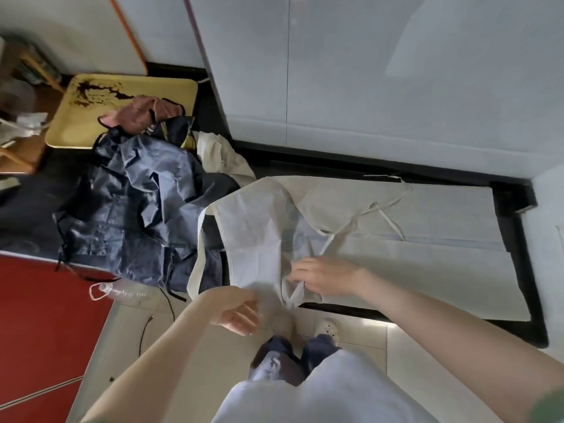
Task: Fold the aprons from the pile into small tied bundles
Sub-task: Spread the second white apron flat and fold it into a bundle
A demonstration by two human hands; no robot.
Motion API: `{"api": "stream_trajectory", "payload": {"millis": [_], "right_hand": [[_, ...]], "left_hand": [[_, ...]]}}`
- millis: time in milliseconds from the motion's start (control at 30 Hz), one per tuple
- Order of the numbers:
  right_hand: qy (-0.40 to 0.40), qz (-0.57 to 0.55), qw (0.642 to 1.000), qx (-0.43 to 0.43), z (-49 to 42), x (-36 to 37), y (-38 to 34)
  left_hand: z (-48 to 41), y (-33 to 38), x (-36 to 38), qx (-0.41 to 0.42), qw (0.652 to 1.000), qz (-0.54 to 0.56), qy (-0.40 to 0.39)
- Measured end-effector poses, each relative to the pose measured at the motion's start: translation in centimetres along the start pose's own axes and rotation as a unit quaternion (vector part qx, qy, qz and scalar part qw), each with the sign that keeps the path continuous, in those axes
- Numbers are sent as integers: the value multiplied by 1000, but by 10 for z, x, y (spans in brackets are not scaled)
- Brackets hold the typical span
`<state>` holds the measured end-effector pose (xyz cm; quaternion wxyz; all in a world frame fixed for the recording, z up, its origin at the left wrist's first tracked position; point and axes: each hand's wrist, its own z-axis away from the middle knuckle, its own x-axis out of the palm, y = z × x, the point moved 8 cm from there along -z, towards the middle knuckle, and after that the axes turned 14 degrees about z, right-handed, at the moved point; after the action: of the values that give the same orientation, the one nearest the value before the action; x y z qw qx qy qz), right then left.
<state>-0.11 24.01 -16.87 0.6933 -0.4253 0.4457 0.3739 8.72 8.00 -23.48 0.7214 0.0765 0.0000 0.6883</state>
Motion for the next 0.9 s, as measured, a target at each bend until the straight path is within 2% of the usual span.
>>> {"api": "stream_trajectory", "payload": {"millis": [67, 133, 267, 467, 633, 700, 800, 900], "right_hand": [[-18, -28, 999, 21, 2, 3, 3], [-30, -41, 998, 48, 5, 5, 7], [-72, -49, 993, 81, 8, 7, 10], [-115, -22, 985, 129, 5, 7, 18], [-120, 8, 979, 163, -5, 0, 12], [-108, 20, 981, 160, -8, -7, 7], [-118, 24, 986, 115, -12, -10, -2], [-126, 18, 989, 75, -12, -8, -8]], "left_hand": [[-11, -16, -9, 10, 996, 89, 22], [-16, -24, -6, 30, 986, 165, 8], [-15, -22, 0, 92, 948, 304, 13], [18, 16, -18, 216, 901, 366, 84], [56, 44, -44, 319, 874, 319, 181], [62, 43, -52, 323, 867, 302, 229], [51, 35, -65, 258, 870, 311, 283], [43, 22, -71, 175, 881, 347, 268]]}}
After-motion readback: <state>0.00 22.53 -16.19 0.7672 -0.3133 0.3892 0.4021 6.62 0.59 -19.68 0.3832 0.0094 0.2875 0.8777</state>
